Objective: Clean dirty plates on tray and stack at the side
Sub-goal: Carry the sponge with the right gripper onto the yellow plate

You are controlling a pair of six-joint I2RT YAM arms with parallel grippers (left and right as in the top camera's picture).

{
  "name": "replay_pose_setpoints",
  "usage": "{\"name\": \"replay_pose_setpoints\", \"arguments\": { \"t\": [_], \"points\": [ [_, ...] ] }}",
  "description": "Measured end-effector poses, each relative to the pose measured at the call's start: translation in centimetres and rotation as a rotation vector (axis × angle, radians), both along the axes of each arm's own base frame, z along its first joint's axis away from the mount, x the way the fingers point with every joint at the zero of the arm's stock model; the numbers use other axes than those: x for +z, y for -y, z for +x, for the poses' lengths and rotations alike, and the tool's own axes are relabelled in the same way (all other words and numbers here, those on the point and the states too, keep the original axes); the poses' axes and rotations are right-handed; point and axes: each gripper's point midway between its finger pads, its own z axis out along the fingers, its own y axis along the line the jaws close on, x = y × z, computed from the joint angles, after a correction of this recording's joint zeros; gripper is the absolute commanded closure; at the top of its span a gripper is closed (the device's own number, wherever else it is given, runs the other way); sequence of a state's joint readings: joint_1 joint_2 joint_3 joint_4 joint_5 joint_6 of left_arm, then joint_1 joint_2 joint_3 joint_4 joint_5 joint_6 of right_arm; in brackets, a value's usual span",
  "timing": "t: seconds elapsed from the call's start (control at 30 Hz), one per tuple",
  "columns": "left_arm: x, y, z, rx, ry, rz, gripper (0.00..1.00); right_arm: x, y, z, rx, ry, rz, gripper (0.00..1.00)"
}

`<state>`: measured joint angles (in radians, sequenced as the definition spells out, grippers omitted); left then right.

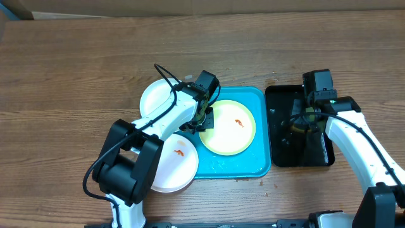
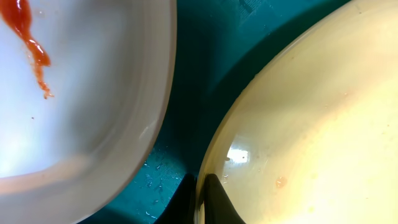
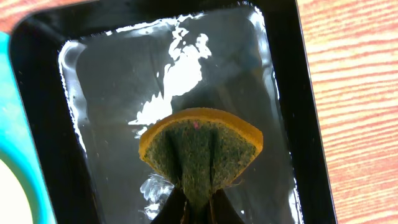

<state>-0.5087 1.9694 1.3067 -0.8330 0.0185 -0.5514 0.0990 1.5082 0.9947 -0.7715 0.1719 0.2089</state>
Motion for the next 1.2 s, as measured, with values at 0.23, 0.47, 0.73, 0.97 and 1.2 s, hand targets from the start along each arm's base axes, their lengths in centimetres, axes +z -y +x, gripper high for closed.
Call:
{"name": "replay_pose_setpoints", "arguments": {
  "t": [0.23, 0.47, 0.73, 0.97, 1.2],
  "points": [
    [0.0, 0.0, 0.0, 0.0, 0.0, 0.0, 0.96, 0.8, -2.1, -0.3, 0.068, -0.031, 0.103, 0.96],
    [0.0, 0.0, 0.1, 0.0, 0.003, -0.001, 0.96, 4.3, -7.2, 1.4, 0.283, 0.04, 0.27, 0.96],
    [0.0, 0.0, 0.1, 0.0, 0.003, -0.002, 0.96, 4.3, -13.3, 0.3, 0.555, 0.049, 0.244, 0.96],
    [0.0, 0.0, 0.1, 0.0, 0.003, -0.002, 0.96, 1.0, -15.9, 0.5, 0.642, 0.018, 0.16, 0.96],
    [0.0, 0.0, 0.1, 0.0, 0.003, -0.002, 0.96, -3.5, -16.7, 1.4, 0.659, -0.038, 0.108, 0.96]
  ]
}}
